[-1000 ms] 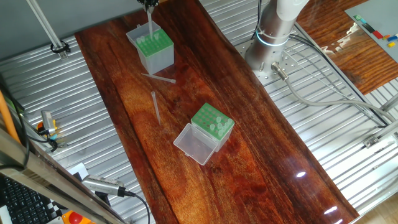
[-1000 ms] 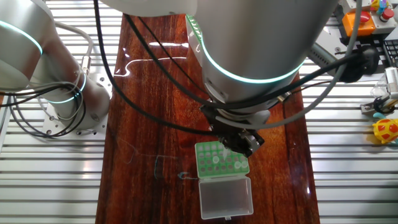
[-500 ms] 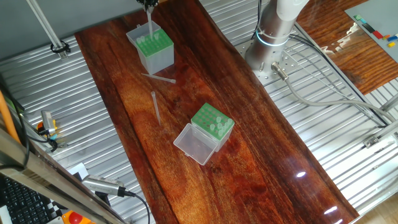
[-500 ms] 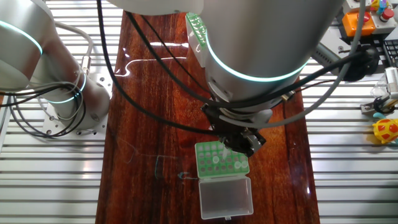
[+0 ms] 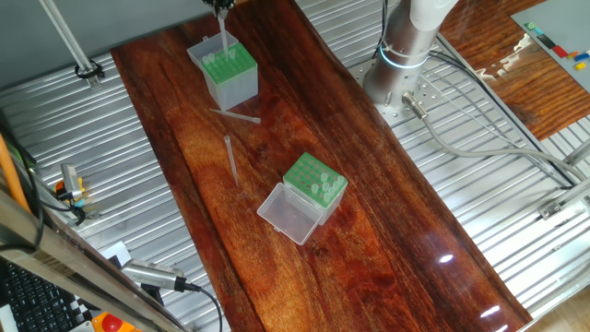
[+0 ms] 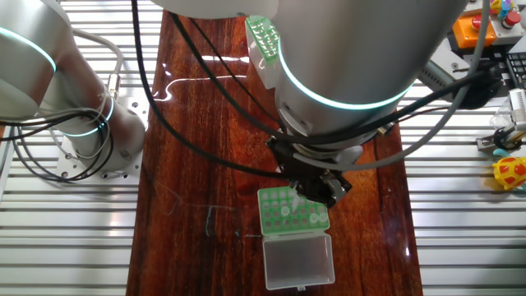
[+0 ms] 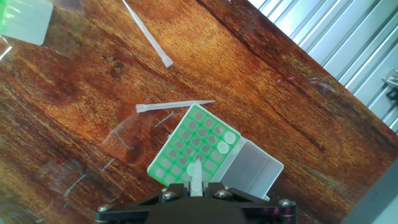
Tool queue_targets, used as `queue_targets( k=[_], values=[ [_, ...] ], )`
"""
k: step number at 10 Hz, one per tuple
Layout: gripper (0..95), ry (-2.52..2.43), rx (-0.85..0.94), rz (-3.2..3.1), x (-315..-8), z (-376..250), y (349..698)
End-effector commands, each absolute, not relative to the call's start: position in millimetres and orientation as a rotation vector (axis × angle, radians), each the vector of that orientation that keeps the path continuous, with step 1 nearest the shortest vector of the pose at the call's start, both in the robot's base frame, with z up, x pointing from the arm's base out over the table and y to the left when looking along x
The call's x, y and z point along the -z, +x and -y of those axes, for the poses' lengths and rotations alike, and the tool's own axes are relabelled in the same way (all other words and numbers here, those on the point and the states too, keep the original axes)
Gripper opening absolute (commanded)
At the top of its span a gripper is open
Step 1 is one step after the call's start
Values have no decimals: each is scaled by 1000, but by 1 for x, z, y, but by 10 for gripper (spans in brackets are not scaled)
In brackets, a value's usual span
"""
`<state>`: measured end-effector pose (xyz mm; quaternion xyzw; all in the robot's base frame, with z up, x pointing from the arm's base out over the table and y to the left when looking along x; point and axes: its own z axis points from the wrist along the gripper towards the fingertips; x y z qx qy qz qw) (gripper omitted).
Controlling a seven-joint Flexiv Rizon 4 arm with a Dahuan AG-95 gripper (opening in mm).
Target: Transfer all large pipette tips from one holder to another
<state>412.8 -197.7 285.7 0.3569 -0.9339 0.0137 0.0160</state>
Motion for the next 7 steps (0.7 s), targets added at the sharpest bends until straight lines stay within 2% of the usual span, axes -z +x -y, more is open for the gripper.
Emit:
queue_targets(
  k=[1,7],
  values=[
    [0,1117,-44,2907,-281,198,413],
    [0,1141,-45,2930,-252,199,416]
  ],
)
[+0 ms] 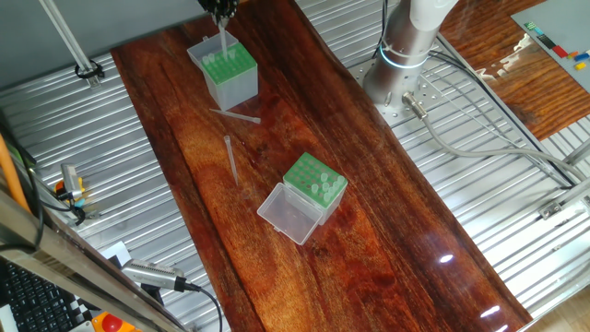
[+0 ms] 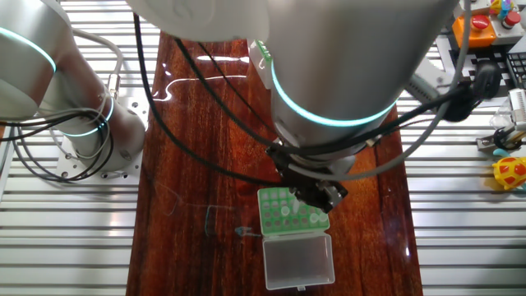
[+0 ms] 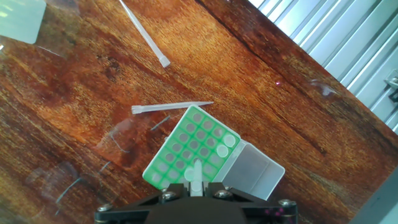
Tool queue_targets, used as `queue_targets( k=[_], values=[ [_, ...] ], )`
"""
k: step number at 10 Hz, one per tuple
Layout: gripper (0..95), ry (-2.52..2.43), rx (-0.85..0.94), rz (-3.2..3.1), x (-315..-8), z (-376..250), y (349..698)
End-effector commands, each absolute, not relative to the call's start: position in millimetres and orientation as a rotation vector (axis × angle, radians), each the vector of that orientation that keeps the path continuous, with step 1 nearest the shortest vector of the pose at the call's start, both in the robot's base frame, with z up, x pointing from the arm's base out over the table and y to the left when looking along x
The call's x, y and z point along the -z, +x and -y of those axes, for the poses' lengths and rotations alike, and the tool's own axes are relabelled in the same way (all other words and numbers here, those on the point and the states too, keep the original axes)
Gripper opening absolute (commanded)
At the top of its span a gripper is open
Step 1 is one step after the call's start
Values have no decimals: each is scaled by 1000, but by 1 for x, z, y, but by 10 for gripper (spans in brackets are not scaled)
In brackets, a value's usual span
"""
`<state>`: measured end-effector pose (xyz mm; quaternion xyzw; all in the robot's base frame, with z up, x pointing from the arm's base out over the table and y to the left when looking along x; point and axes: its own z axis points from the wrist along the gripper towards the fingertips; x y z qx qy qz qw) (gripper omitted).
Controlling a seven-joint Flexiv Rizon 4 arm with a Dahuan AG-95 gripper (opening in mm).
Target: Transfer all large pipette tips from one holder to another
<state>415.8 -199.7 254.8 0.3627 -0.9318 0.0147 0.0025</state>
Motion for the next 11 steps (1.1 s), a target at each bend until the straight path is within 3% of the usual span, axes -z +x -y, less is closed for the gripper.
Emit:
queue_targets(
  k=[1,2,3,4,9,11],
  values=[
    [0,1150,-43,2939,-245,199,416],
    [0,1162,-36,2952,-238,199,416],
    [190,1166,-14,2964,-234,199,415],
    [570,1169,-1,2967,-233,198,415],
    [570,1181,14,2969,-235,195,417],
    [190,1122,12,3006,-260,187,419]
  ],
)
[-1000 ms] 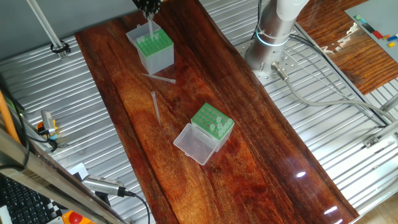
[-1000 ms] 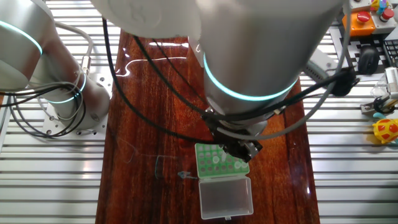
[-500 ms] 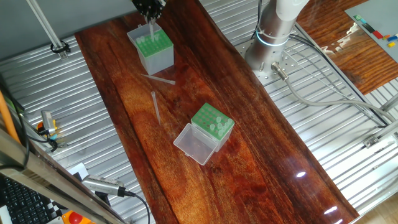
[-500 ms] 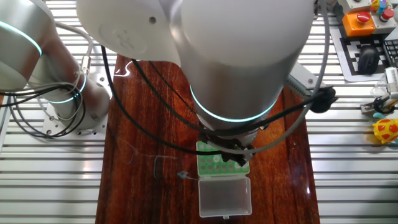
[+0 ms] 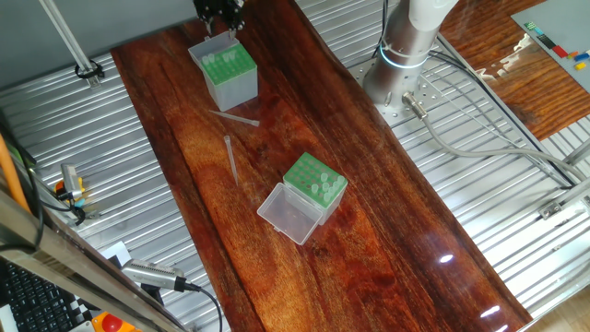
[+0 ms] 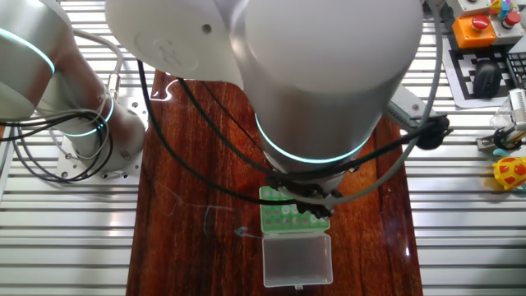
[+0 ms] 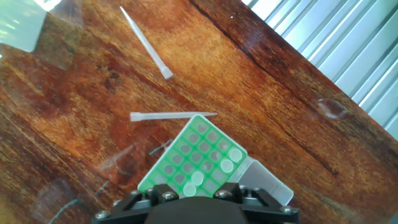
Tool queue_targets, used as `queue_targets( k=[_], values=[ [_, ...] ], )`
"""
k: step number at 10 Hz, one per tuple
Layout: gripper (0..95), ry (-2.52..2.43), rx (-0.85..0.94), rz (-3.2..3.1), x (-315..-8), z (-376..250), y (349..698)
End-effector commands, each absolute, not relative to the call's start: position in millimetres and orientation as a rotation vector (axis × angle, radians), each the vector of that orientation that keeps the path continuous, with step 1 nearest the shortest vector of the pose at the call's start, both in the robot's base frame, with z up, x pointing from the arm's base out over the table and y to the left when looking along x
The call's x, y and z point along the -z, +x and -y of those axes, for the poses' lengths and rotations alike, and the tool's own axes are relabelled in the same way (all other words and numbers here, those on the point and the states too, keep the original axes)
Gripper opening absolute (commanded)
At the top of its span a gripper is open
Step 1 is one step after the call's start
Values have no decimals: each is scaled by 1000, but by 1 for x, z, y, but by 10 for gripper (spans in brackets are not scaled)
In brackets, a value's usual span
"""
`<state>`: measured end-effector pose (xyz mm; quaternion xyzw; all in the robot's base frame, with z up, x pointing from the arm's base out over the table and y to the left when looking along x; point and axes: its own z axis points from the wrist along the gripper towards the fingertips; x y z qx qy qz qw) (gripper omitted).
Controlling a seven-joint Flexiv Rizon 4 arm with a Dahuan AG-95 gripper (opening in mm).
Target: Transfer all large pipette tips from one holder to another
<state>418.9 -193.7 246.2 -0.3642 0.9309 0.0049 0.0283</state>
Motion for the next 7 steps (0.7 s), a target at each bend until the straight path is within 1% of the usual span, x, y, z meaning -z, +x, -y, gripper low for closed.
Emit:
queue_targets(
  k=[1,3,4,7],
  values=[
    [190,-1064,1,-2889,-270,175,419],
    [190,-978,28,-2930,-270,175,419],
    [0,-982,22,-2936,-270,175,419],
    [0,-1126,-23,-2871,-270,175,419]
  ],
)
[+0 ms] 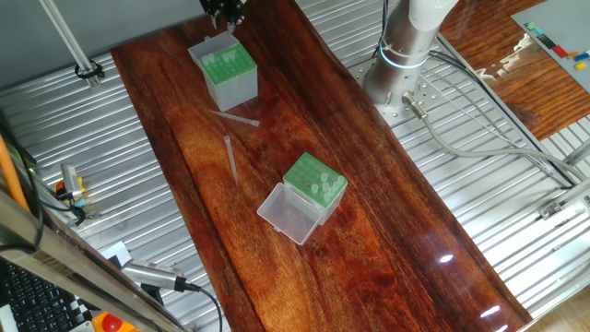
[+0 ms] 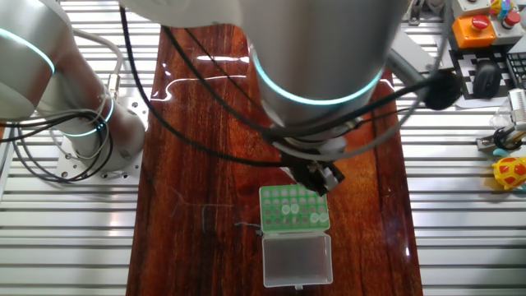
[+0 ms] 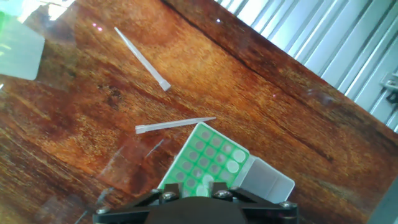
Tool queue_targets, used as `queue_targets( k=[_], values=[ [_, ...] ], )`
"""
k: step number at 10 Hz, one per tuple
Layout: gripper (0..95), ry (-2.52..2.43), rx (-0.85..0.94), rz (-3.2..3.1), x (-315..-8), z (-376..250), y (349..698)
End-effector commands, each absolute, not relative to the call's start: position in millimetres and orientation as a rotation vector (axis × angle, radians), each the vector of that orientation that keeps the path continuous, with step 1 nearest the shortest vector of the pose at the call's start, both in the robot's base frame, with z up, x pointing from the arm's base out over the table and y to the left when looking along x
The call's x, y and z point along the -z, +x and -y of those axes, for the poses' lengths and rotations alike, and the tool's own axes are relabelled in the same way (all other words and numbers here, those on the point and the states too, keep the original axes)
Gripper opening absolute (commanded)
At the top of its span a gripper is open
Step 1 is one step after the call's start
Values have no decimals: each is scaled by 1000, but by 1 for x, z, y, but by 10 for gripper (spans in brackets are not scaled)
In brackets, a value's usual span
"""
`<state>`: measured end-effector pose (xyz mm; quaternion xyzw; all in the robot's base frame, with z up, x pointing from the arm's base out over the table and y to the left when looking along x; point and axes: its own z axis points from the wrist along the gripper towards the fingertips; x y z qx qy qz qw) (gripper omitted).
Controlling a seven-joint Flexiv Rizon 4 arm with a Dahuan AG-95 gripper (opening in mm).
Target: Transfer all large pipette tips from one holder to another
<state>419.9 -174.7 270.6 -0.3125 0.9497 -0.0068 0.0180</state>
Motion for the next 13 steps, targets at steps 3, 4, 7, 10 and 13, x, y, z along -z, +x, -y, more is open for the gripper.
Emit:
queue_targets(
  k=[3,4,7,10,13],
  values=[
    [0,-1088,-31,-2884,-258,120,411],
    [0,-1048,22,-2911,-252,87,410],
    [0,-896,82,-2954,-243,33,404],
    [0,-1088,35,-2908,-243,33,404],
    [190,-1188,-91,-2855,-238,2,402]
  ],
)
